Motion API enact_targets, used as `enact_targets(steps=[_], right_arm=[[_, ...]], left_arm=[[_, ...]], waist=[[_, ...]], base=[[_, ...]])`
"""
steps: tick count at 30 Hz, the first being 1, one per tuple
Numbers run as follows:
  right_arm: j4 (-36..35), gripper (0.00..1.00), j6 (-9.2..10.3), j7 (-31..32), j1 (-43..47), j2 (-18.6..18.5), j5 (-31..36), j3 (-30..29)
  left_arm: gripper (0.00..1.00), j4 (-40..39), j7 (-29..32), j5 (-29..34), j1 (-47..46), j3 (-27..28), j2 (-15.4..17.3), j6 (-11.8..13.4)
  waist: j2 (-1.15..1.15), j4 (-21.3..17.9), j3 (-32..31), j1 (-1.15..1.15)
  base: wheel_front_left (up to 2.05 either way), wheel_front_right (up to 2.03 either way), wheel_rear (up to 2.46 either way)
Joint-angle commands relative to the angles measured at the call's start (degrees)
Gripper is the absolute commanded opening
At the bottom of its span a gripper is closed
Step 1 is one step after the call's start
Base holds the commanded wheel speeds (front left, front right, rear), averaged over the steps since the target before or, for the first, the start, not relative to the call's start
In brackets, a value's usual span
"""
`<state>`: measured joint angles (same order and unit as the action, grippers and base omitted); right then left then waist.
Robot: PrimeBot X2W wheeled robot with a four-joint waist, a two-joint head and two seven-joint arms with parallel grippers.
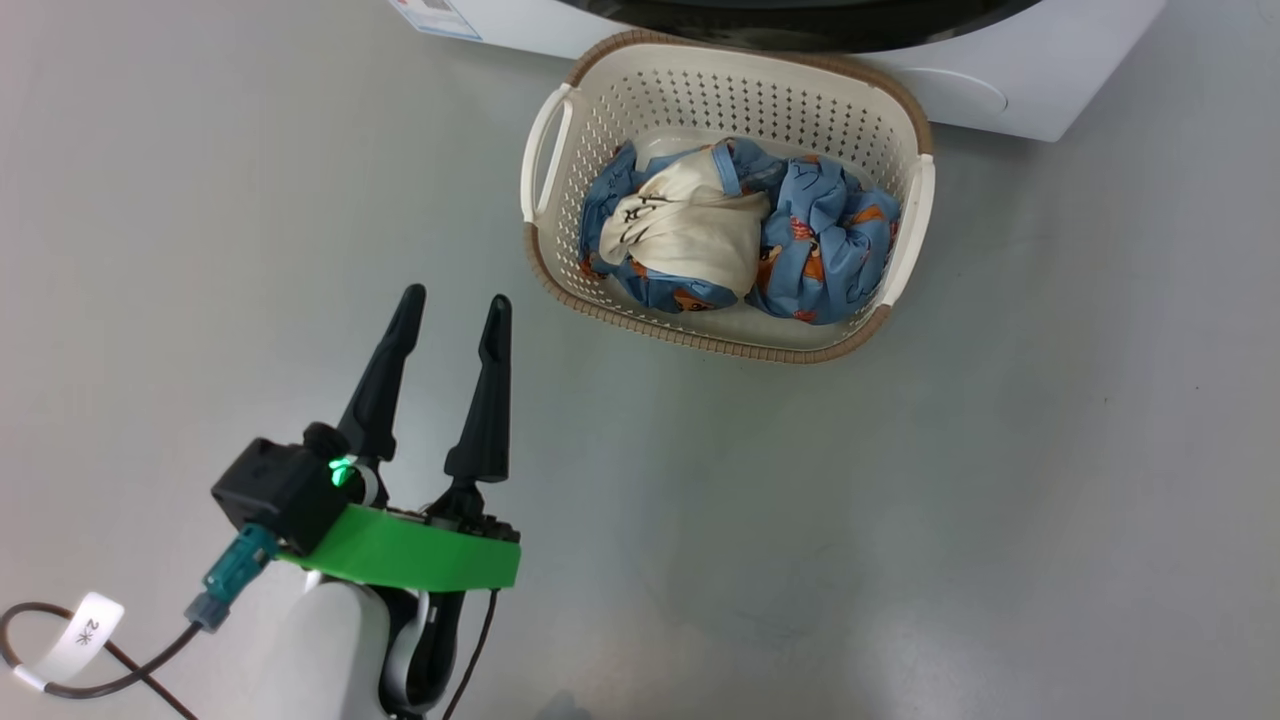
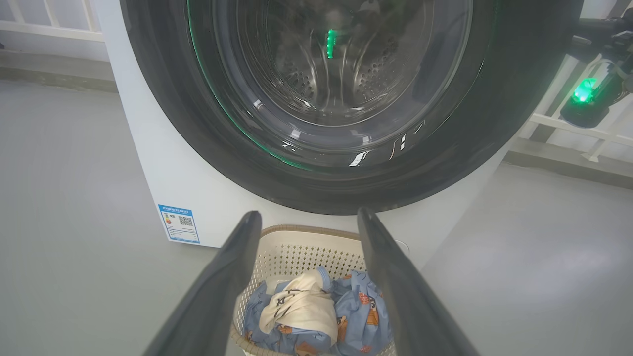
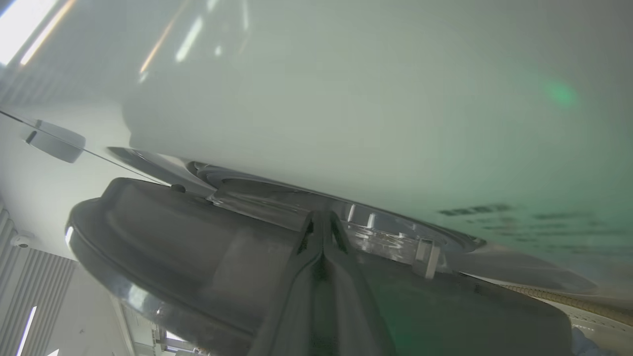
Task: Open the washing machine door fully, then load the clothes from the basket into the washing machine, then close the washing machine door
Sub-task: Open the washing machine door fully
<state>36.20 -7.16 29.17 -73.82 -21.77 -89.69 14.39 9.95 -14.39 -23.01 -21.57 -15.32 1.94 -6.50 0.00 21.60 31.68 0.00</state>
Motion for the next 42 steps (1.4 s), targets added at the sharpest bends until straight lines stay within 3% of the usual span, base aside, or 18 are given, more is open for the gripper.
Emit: enact_targets(steps=[1,16,42], right_arm=[[-1.3,0.00,-0.33,0.7,-0.7,1.3,0.3,0.5],[-3.3,0.00,-0.33,3.6,4.8,2.3,0.8,4.5],[-7.6,0.00,-0.33,8.5,19.5,7.1,-1.1,11.0]], left_arm=[[1.00,-1.6,-0.6,-0.5,-0.8,1.5,0.9,0.3],[1.00,-0.5,-0.6,0.7,0.3,2.3,0.9,0.3],[1.00,2.4,-0.6,6.7,7.6,5.7,0.9,-0.7]], waist=[[0.00,0.1,0.0,0.00],[0.00,-1.3,-3.6,0.00],[0.00,-4.6,-16.3,0.00]], base=[[0.00,0.00,0.00],[0.00,0.00,0.00],[0.00,0.00,0.00]])
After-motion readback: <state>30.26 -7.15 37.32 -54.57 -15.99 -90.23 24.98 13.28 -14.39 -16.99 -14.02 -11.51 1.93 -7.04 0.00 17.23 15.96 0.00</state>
